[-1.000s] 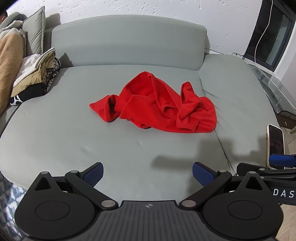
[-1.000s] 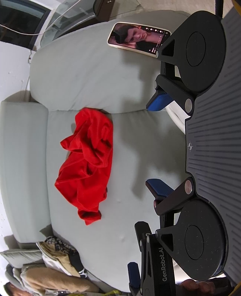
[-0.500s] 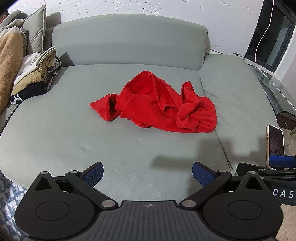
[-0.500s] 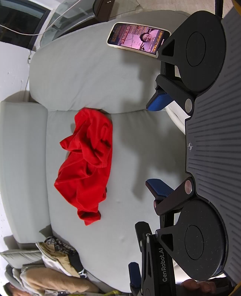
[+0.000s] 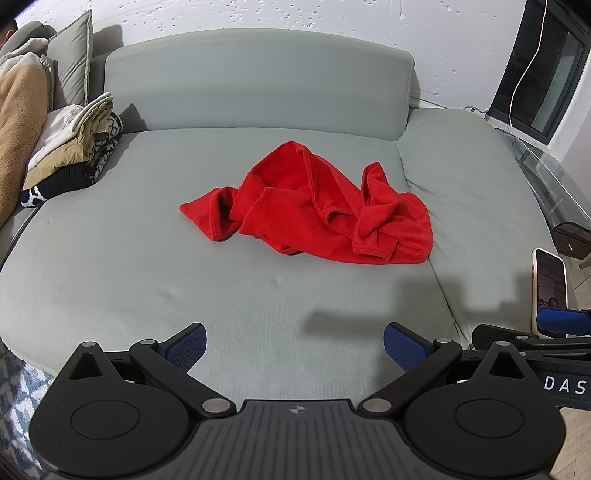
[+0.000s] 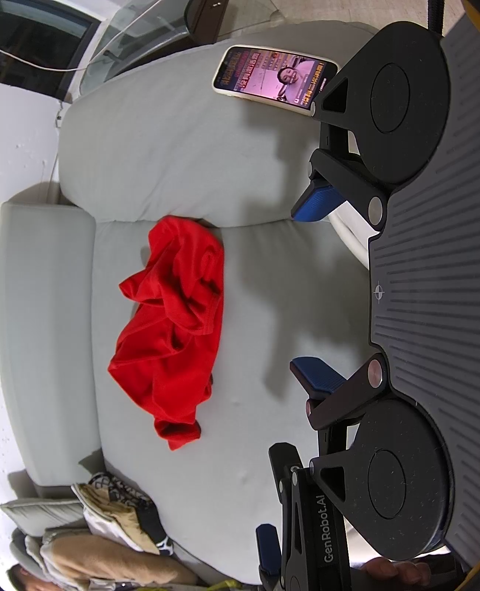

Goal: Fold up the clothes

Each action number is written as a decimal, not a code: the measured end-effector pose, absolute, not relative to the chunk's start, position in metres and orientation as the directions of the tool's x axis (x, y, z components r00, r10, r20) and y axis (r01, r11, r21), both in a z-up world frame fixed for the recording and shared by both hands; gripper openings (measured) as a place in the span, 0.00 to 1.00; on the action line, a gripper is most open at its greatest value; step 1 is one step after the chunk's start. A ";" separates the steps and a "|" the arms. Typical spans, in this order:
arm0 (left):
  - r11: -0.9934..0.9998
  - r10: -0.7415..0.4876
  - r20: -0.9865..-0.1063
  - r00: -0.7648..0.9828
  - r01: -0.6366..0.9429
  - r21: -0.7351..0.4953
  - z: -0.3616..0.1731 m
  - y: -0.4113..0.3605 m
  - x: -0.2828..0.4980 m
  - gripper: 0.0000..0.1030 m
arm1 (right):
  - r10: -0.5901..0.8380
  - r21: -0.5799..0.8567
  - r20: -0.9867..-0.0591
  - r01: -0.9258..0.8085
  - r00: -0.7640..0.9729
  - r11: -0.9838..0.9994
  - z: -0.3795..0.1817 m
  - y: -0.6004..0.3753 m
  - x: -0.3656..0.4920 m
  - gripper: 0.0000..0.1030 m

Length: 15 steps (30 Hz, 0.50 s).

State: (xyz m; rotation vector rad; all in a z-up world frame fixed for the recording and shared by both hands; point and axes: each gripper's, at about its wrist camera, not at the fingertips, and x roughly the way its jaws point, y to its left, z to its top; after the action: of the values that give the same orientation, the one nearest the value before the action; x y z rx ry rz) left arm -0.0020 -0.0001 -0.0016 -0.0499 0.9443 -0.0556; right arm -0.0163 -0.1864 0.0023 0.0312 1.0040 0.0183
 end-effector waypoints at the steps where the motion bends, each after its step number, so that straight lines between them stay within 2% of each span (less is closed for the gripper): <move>1: 0.997 -0.070 -0.808 0.585 0.027 -0.067 -0.002 0.000 -0.002 0.99 | 0.030 0.035 -0.843 -0.001 0.537 0.999 0.002 -0.187 -0.016 0.83; 15: 0.997 -0.070 -0.810 0.582 0.028 -0.066 -0.001 -0.001 -0.001 0.98 | 0.029 0.034 -0.843 -0.001 0.537 0.999 0.003 -0.187 -0.015 0.83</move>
State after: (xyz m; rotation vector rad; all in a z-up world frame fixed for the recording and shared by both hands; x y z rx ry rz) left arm -0.0014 -0.0013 -0.0011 -0.0479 0.9484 -0.0567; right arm -0.0154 -0.1868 0.0026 0.0309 1.0039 0.0179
